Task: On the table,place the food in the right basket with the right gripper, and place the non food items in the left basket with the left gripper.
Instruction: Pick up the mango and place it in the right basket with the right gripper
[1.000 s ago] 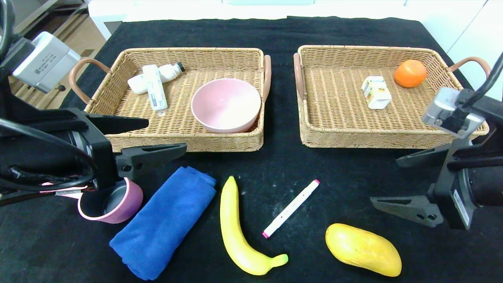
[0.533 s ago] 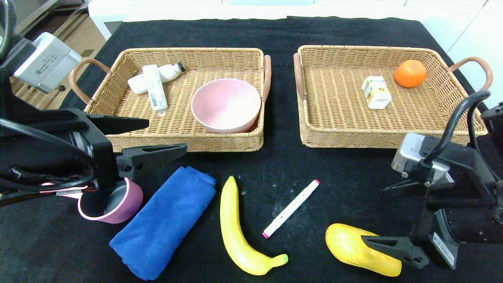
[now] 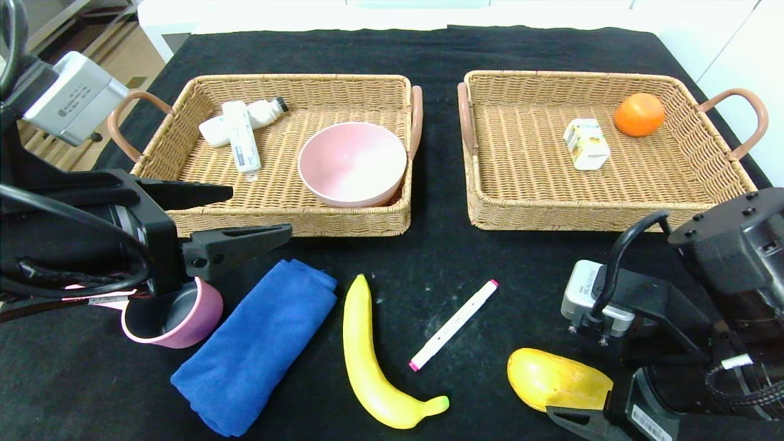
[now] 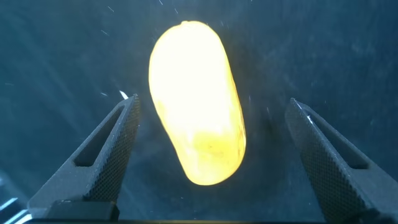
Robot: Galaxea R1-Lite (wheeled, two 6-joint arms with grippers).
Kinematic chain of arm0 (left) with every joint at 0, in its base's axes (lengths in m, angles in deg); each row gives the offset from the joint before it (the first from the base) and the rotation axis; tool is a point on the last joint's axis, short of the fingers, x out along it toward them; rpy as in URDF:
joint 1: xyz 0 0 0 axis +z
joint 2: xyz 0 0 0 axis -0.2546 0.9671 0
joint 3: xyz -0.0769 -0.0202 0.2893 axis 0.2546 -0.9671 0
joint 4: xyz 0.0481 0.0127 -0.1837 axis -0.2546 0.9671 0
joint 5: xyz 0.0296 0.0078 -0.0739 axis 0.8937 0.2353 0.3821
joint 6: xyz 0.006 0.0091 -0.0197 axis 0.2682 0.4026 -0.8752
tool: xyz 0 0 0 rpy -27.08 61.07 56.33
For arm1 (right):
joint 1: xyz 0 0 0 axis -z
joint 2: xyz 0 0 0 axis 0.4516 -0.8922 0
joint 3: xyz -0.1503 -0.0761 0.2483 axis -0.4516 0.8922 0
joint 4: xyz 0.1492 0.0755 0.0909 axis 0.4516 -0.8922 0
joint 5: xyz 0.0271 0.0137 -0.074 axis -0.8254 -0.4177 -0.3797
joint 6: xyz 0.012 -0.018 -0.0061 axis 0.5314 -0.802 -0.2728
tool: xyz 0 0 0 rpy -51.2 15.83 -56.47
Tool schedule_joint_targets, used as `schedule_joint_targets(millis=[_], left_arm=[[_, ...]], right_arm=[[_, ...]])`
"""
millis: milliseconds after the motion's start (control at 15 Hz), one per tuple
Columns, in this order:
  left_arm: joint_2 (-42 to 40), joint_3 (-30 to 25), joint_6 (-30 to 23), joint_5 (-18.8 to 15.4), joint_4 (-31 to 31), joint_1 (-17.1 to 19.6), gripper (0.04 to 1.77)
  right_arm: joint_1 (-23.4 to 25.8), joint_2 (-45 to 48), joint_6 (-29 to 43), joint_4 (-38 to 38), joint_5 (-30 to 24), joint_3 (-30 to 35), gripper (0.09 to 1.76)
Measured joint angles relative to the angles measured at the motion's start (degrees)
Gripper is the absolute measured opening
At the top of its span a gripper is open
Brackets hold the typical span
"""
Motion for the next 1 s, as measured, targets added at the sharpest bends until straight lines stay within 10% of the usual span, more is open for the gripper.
schedule_joint_targets(millis=[1000], left_arm=[[-0.22,-0.10,0.00,0.00,0.05,0.00,1.72]], right_arm=[[-2.10,-6.36,0.06,0.17,3.63,0.52,1.71]])
